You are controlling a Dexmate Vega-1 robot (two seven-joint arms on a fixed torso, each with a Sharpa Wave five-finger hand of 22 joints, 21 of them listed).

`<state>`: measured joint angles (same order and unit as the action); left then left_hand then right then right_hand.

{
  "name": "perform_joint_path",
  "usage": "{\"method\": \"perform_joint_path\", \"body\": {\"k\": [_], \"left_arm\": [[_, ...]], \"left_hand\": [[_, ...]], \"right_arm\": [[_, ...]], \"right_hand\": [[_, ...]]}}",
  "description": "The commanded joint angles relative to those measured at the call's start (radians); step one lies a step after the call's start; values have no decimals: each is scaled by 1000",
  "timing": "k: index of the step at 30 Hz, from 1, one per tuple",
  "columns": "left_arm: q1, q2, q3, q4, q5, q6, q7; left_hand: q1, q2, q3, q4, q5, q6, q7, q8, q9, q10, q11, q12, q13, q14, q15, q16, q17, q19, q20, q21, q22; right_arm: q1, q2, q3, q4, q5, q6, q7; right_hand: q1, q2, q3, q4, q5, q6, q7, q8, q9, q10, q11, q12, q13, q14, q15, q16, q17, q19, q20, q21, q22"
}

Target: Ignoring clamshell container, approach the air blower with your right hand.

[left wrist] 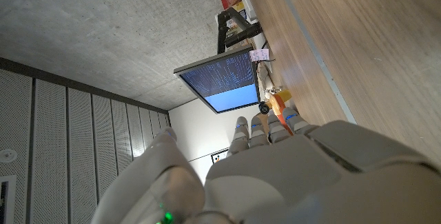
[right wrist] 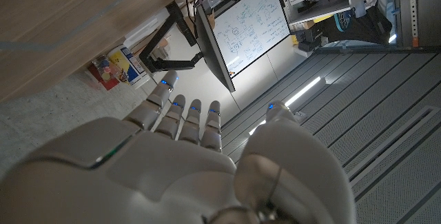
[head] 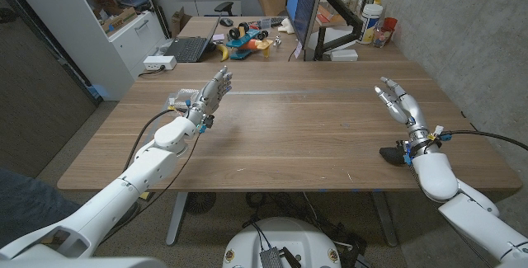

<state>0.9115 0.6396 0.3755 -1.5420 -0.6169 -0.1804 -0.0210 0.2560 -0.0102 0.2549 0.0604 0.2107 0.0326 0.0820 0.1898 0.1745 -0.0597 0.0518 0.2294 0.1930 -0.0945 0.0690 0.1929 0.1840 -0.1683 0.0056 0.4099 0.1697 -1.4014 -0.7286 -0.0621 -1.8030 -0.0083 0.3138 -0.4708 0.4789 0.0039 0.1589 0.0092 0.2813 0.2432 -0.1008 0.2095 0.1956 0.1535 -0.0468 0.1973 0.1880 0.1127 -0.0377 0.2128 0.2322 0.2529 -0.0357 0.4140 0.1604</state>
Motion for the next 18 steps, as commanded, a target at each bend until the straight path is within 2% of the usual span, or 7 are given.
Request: {"method": "perform_joint_path", "body": {"k": [1, 18], "left_arm": [[3, 4, -3, -4, 0, 1, 1], [-4, 1, 0, 10, -2, 1, -8]], "left_hand": [[1, 13, 3, -3, -2, 5, 1, 6, 5, 5, 1, -3, 3, -4, 3, 4, 1, -39, 7, -1, 4], [0, 15, 2, -5, -3, 5, 4, 4, 5, 5, 3, -5, 4, -3, 4, 4, 1, -38, 11, -9, 4]], "right_arm": [[-15, -2, 9, -18, -54, -28, -11], [-33, -13, 17, -45, -130, -89, -41]], "right_hand": [[14, 2, 3, -8, 8, 19, -22, 10, 1, 9, -12, 1, 6, 6, -7, 1, -2, 12, 6, -8, 5], [16, 4, 5, -12, 12, 21, -22, 7, 1, 21, -13, 5, 6, 8, -8, 2, -4, 7, 8, -20, 5]]}}
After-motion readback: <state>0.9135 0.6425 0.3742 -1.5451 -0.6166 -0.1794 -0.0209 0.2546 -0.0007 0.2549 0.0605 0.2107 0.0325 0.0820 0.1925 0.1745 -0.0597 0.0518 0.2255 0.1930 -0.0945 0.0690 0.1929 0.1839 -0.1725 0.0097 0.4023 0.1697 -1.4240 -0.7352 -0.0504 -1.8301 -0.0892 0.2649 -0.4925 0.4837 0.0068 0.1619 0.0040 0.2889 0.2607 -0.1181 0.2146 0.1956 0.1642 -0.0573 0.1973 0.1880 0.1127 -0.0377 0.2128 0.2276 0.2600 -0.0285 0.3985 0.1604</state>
